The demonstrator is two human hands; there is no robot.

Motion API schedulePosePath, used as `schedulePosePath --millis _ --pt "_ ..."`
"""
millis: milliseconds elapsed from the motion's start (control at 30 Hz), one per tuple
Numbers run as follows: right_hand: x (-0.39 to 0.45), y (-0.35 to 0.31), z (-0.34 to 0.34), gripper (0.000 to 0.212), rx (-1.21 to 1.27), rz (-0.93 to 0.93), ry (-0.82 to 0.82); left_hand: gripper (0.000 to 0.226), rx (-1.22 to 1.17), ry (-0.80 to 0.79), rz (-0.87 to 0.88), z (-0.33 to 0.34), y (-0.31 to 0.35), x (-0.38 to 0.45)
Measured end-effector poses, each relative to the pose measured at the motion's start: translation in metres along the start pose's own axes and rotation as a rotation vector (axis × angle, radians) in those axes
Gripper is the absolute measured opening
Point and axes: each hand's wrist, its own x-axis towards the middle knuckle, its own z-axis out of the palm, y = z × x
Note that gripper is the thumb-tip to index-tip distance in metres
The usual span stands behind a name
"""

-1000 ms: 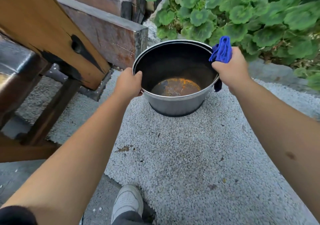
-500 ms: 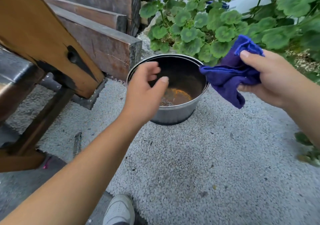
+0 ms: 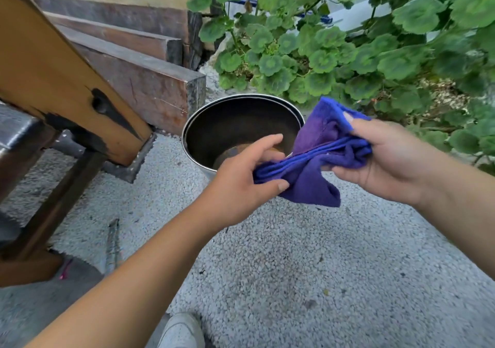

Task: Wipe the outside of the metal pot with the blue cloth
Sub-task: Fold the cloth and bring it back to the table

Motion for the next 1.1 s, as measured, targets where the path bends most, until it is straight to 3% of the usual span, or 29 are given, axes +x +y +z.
schedulePosePath --millis 133,300,433,500,667,867,1100 --pt "-0.002 0.012 0.004 0.025 -0.022 0.014 -0.216 0.068 -0.087 -0.059 -0.012 0.012 0.009 -0.002" --pt "-0.007 0.011 0.01 0.043 -0.151 0.019 -0.269 0.058 -0.145 0.035 -0.025 0.012 0.012 0.002" --pt "-0.01 0.013 0.02 0.027 -0.334 -0.022 -0.254 0.059 -0.109 0.082 -0.022 0.013 0.011 0.005" --pt "-0.011 0.014 0.024 0.03 -0.445 -0.056 -0.238 0.053 -0.08 0.066 -0.003 0.013 0.01 0.005" --pt "-0.01 0.004 0.016 0.029 -0.632 -0.167 -0.045 0.007 -0.034 0.15 0.047 -0.003 0.008 0.004" --pt "-0.008 -0.022 -0.006 0.027 -0.835 -0.186 0.061 0.022 -0.027 0.141 0.062 -0.024 0.014 0.004" --pt "-0.01 -0.051 -0.006 0.012 -1.44 -0.282 0.064 0.015 0.055 0.164 0.053 -0.03 0.035 0.009"
